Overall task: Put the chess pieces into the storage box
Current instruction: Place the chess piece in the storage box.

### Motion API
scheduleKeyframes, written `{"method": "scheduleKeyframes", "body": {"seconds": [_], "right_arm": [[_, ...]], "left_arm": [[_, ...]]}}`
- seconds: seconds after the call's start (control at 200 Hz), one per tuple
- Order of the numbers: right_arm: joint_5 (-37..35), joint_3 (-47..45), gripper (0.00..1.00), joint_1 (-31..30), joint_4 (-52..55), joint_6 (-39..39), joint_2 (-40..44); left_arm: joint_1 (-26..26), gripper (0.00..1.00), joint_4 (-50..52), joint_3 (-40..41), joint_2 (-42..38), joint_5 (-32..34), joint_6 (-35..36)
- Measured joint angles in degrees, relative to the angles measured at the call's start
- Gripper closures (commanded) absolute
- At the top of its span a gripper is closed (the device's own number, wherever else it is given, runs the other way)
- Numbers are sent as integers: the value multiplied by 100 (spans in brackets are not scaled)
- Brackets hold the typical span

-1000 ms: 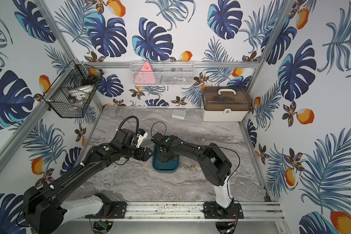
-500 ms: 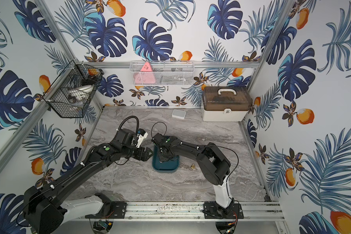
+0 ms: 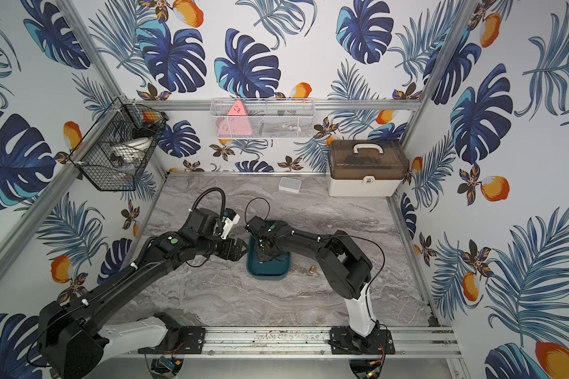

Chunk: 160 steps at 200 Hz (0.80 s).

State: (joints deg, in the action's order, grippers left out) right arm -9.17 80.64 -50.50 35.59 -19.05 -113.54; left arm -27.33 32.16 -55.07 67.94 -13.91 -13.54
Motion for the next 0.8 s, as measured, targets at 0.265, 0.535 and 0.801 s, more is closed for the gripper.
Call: {"method": "scheduleKeyframes", "body": {"seconds": [0.265,0.535,0.801], "right_arm": [[-31,-4,77,0,-15,-4,-31],[-85,0,65,0,-11,-4,-28],[-79,72,58,0,35,0,389]], "left_arm": [[7,14,0,0,2,-2,0],[11,14,0,0,2,-24,0],[11,14,-4,0,-4,-39,0]]}}
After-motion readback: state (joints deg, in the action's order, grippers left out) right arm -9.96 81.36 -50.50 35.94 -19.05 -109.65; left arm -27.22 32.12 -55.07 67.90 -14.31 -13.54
